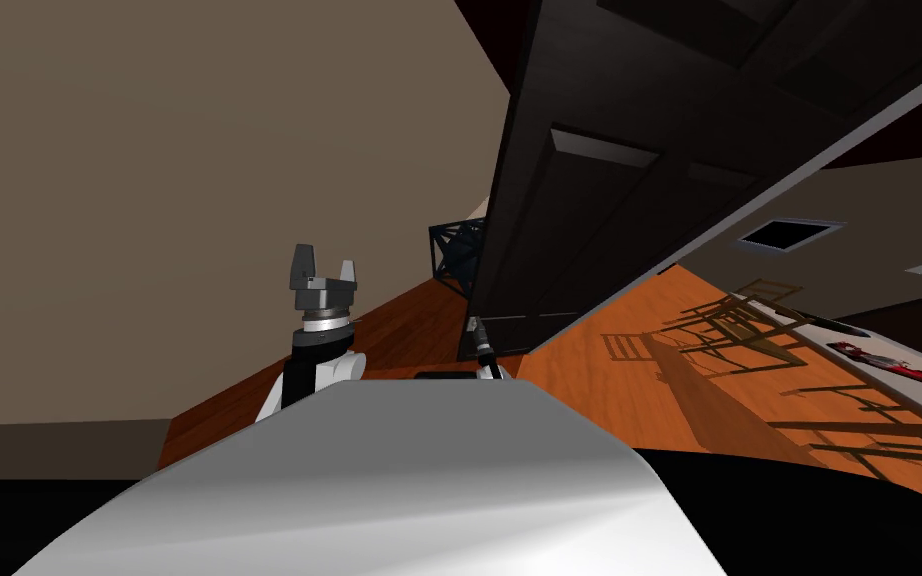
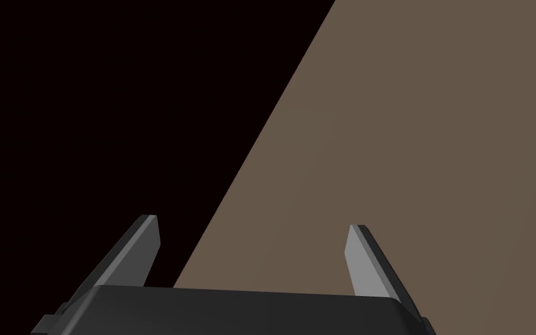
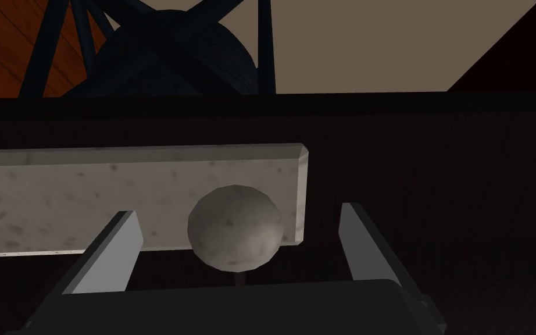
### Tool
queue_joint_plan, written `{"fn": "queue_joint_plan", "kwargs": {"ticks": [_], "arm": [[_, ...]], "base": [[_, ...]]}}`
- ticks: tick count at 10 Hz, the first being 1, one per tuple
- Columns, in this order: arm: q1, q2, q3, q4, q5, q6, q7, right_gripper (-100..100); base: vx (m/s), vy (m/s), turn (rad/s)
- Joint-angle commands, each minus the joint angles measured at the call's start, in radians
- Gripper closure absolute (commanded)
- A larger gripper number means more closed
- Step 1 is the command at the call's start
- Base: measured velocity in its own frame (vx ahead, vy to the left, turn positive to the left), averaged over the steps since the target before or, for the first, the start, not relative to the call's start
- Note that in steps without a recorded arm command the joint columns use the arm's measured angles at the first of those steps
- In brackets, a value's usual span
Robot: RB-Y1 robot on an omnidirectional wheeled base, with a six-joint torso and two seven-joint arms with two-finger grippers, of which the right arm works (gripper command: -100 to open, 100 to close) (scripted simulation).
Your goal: Push the door open
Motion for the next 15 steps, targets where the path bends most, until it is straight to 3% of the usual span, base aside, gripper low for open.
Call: {"fn": "queue_joint_plan", "kwargs": {"ticks": [1,6,11,15], "arm": [[-0.001,0.0,0.0,0.0,0.0,0.002,0.0,100],[-0.001,0.0,0.0,0.0,0.0,0.002,0.0,100],[-0.016,-0.005,-0.065,0.018,-0.023,0.01,0.018,100],[-0.033,0.004,-0.129,0.034,-0.046,0.015,0.035,100]], "base": [[-0.017,-0.003,0.013],[-0.015,-0.004,0.002],[0.146,0.099,-0.067],[0.198,0.12,-0.085]]}}
